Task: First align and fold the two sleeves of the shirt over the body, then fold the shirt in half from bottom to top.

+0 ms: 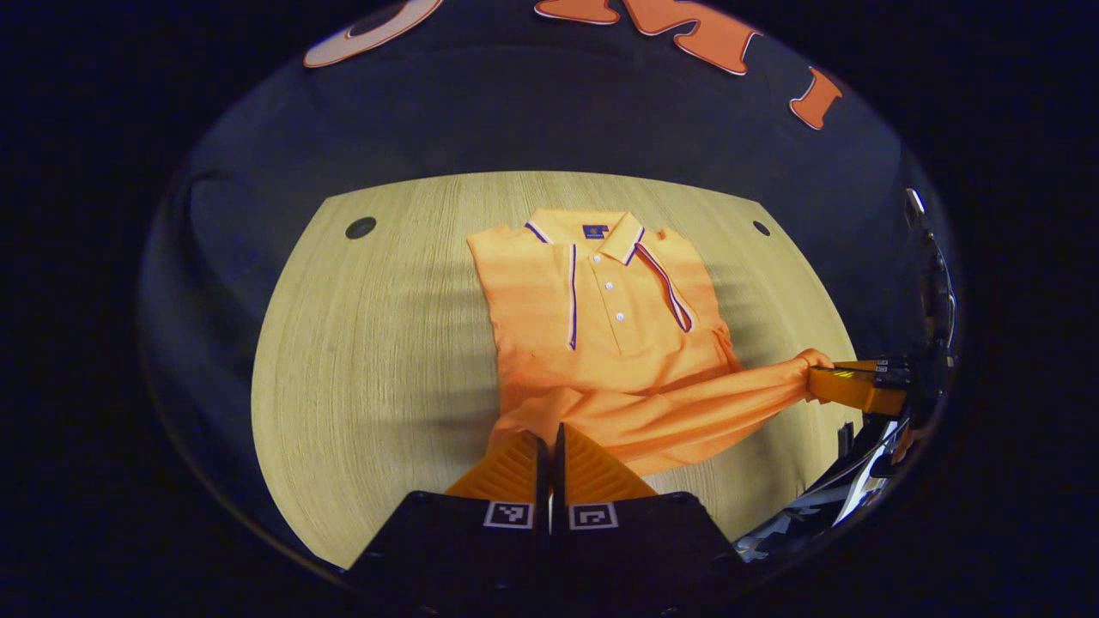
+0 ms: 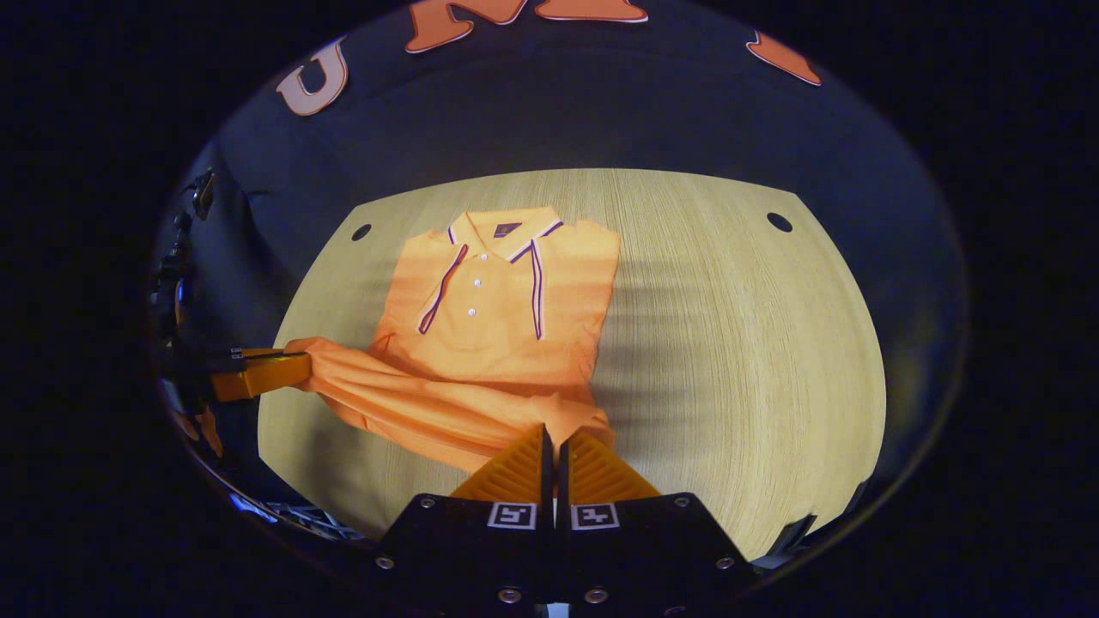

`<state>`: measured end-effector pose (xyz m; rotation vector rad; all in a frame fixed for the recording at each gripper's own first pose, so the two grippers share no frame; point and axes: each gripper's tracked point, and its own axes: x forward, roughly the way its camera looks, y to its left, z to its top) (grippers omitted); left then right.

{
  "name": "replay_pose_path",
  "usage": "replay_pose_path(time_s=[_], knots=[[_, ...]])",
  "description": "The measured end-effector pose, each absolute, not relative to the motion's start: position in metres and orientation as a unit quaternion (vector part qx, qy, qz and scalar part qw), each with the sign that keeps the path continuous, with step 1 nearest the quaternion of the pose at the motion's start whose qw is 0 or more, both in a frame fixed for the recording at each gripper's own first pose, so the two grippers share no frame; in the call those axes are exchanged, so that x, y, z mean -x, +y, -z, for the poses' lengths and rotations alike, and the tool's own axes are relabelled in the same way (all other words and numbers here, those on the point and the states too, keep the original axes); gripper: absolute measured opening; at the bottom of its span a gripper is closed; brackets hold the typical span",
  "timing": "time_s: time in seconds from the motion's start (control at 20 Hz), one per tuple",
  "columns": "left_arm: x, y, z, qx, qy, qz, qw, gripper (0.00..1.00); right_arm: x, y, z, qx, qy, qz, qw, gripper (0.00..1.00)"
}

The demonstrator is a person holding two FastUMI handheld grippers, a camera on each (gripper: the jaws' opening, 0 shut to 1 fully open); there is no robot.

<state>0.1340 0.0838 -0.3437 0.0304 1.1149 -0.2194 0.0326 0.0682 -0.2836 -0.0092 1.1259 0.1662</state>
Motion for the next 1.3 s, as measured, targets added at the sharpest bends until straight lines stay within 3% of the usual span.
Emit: replay_pose_path(time_s=[0.45, 1.3], knots=[[-0.231, 0.091, 0.344, -0.024, 0.505, 0.110, 0.856, 0.01, -0.120, 0.070, 0.285, 0.021, 0.514, -0.049, 0.856, 0.01], [-0.378, 0.094, 0.403, -0.072, 0.483, 0.110, 0.865, 0.00, -0.251, 0.074, 0.325, 0.011, 0.519, -0.013, 0.855, 0.01]])
